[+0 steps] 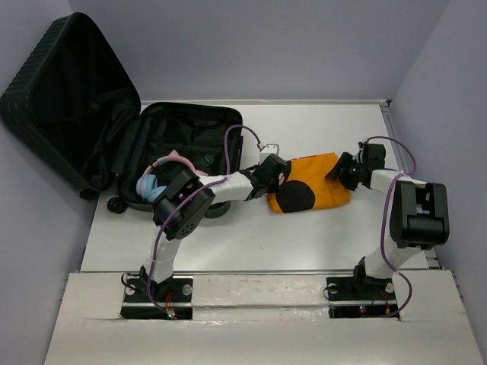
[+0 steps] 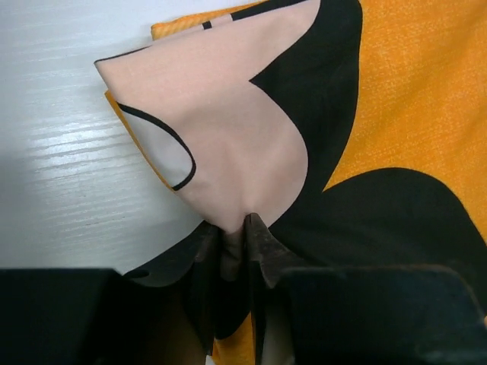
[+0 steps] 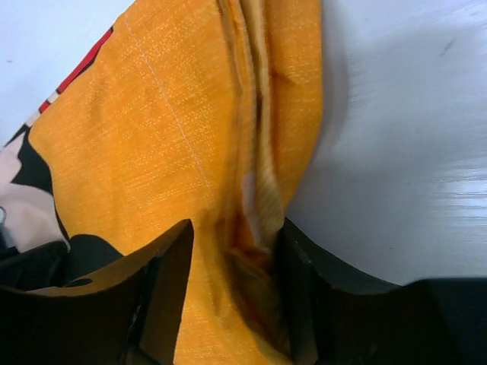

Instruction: Pack the luggage

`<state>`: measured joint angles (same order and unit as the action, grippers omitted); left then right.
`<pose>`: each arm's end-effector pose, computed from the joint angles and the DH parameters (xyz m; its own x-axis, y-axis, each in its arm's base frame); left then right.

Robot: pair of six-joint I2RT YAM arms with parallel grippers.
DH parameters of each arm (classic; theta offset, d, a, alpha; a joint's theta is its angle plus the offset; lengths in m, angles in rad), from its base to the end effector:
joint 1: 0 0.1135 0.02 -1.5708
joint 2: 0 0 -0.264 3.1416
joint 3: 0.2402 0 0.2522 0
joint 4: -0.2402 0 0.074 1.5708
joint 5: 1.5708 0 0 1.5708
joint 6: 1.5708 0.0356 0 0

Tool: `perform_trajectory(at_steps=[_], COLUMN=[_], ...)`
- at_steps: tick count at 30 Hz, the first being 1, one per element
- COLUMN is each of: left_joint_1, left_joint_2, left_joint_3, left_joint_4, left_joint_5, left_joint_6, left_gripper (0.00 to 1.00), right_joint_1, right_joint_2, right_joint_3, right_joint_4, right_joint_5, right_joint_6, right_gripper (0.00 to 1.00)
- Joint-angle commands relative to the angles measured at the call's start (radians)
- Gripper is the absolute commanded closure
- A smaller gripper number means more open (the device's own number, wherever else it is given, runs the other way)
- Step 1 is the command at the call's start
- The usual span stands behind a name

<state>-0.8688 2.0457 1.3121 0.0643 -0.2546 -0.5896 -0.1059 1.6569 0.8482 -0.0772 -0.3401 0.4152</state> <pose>0.2961 -0.3362 0.1615 -0.6730 -0.0376 -0.7387 0.2854 0.9082 -0.3062 0.3227 -0.0224 0.1574 -0.7492 0.4621 -0.4746 0.2098 0.8452 0.4916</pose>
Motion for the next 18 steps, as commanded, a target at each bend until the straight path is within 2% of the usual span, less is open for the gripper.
perform_trajectory(at_steps=[1,2,3,6,13,18], left_joint_1=[-0.002,-0.002,-0.002,-0.002,0.002,0.068], left_joint_2=[-0.008,-0.015,-0.025,-0.087,-0.271,-0.412], left_joint_3=[-0.048,-0.057,-0.063,-0.082,-0.024,0.013], left_joint_4=[0.081,0.088,0.092,0.12,0.102,0.039], left_joint_5=[0.015,0.018,0.02,0.032,0.098,0.126], left_joint_6=[-0.039,-0.039,-0.041,-0.041,-0.013,0.007], left_gripper=[0.82,0.88,0.92,0.94,0.94,0.94], right_joint_1=[0.015,0.015,0.015,0.026,0.092,0.276], right_joint_2=[0.03,0.029,0.024,-0.029,-0.287,-0.378], right_joint_3=[-0.041,-0.058,-0.069,-0.093,-0.123,-0.058], right_joint_4=[0.065,0.101,0.143,0.209,0.248,0.243], right_joint_5=[-0.18,-0.204,-0.227,-0.283,-0.309,-0.234], right_joint_6=[0.046,0.056,0.066,0.102,0.171,0.22], right_gripper=[0.55,0.61,0.72,0.84,0.93,0.93])
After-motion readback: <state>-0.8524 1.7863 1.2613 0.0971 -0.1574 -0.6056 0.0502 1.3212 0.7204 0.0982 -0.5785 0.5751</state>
